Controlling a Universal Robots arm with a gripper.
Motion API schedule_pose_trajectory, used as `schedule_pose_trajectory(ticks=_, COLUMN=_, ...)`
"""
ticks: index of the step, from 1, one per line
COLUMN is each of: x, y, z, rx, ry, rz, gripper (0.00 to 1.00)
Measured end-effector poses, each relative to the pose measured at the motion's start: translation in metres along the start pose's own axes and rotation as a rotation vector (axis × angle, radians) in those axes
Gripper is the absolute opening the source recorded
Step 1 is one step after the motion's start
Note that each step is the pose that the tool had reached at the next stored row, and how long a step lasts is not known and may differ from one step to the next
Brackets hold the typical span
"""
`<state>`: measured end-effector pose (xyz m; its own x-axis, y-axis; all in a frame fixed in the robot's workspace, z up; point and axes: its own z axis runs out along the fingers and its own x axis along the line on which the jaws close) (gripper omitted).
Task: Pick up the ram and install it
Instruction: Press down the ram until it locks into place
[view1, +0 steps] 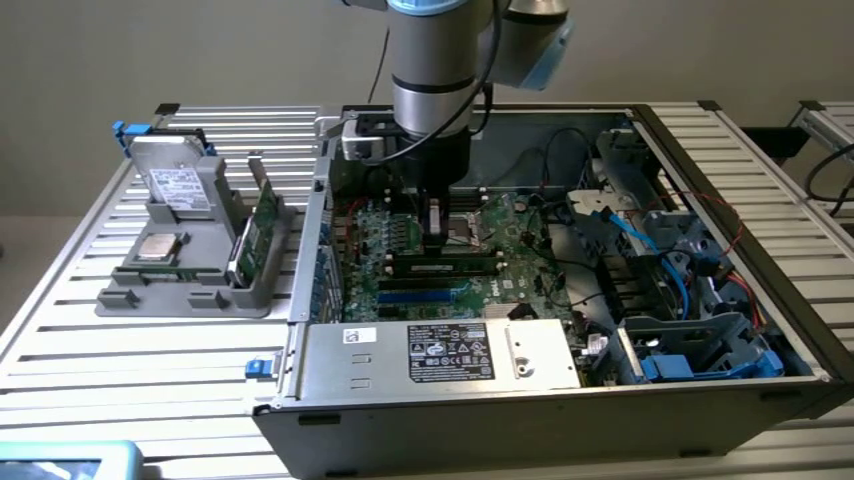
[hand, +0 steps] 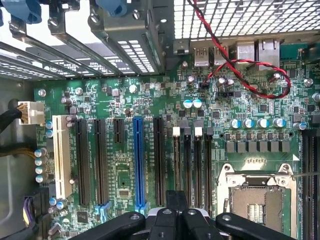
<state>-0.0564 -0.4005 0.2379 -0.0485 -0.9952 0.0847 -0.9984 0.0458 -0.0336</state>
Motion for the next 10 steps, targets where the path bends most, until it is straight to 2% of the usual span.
schedule_pose_trajectory(ticks=10, x=-0.0011, y=0.0012, z=0.0021, rx=-0.0001, ry=-0.0021, rz=0.0, gripper=0.11)
